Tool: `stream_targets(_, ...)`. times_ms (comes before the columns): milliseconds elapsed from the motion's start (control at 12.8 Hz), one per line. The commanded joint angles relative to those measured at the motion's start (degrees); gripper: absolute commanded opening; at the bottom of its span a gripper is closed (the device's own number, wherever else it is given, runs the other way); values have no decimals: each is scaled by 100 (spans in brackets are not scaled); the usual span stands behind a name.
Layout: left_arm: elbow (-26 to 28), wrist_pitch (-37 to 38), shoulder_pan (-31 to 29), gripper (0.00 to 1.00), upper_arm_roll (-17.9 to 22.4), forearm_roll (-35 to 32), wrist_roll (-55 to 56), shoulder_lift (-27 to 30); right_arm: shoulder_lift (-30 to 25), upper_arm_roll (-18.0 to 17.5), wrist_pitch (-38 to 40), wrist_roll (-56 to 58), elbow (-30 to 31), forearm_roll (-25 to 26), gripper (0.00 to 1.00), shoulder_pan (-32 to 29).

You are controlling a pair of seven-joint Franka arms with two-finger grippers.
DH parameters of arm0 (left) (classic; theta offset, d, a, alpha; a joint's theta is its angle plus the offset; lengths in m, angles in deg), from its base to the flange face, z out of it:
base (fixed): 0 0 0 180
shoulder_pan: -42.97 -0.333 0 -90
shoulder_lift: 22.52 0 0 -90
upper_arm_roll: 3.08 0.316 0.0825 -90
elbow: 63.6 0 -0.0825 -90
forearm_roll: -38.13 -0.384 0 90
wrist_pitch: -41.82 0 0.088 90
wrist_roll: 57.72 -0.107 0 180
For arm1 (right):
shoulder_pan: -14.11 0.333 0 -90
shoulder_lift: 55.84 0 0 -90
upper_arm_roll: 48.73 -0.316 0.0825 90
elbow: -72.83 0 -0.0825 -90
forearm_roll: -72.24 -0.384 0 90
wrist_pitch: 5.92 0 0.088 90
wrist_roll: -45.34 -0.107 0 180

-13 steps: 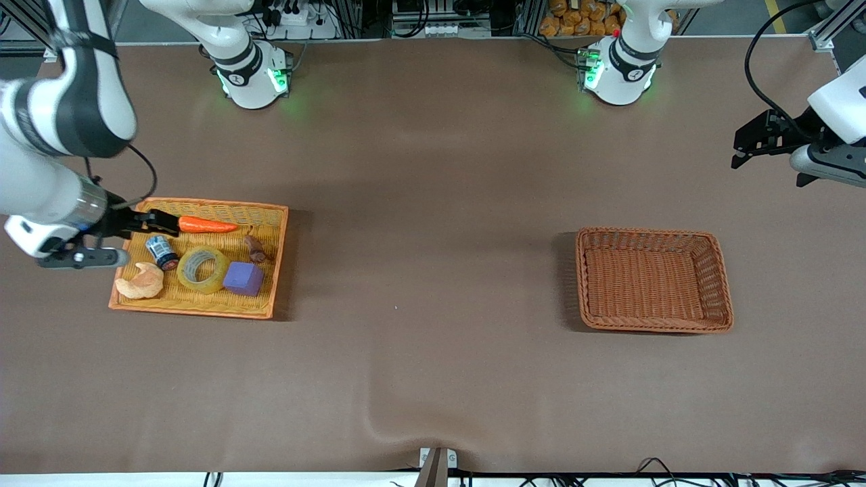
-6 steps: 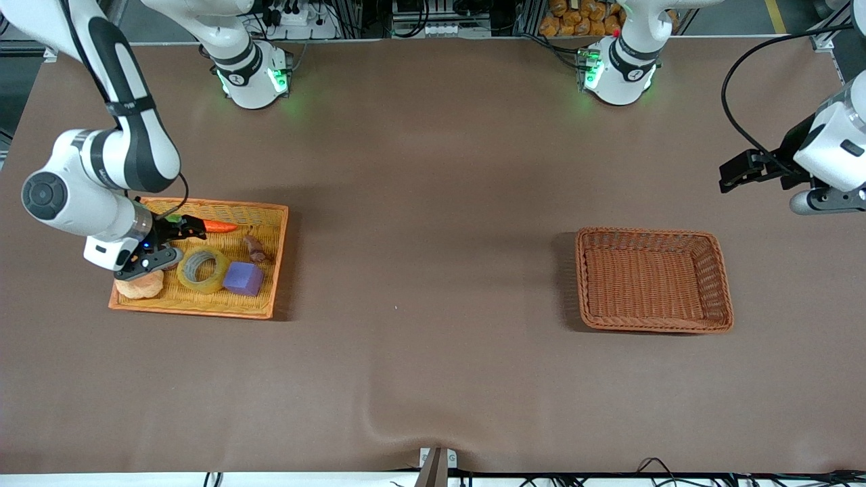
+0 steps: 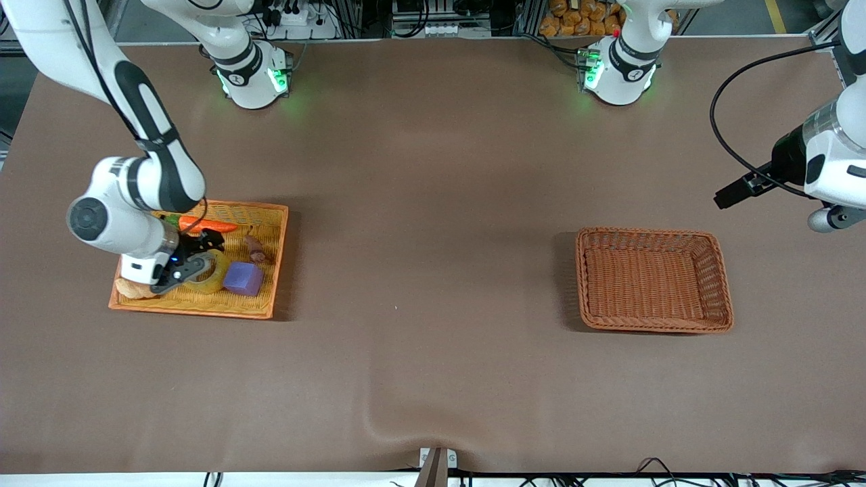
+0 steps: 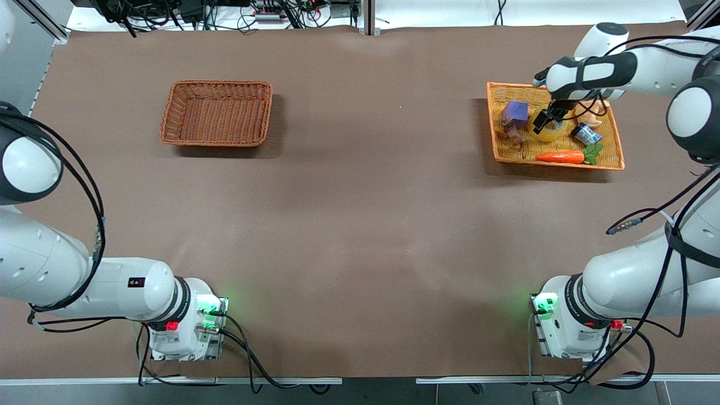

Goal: Transfer tape with both arms
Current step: 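Grasp the tape roll with the right gripper while the left gripper nears the basket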

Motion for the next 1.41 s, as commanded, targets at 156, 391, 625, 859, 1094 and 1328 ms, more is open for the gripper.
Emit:
stream_targets(156, -103, -374, 21, 100, 11, 215, 155, -219, 169, 8, 3, 472, -193, -60, 43, -9)
stream_targets(391, -207, -462, -40, 100, -6, 267, -536, -334, 169, 8, 240, 420, -368, -95, 0, -17)
stream_targets(625, -226, -752, 65, 100, -6, 250, -2012, -500, 73, -1, 1344, 402, -859, -121, 0, 26)
stream_targets(859, -226, -796, 232, 100, -6, 215, -2263, -719, -199, -18, 2515, 210, -1642, -191, 0, 27)
stream_targets(1094, -252, -919, 426, 100, 11, 197, -2158, -922, -604, -27, 3050, -580, -1976, -473, 0, 455)
stream_targets(1328, -261, -1112, 434, 100, -6, 223, -2131, -1045, -552, -71, 3220, -1299, -2827, -832, 0, 1236)
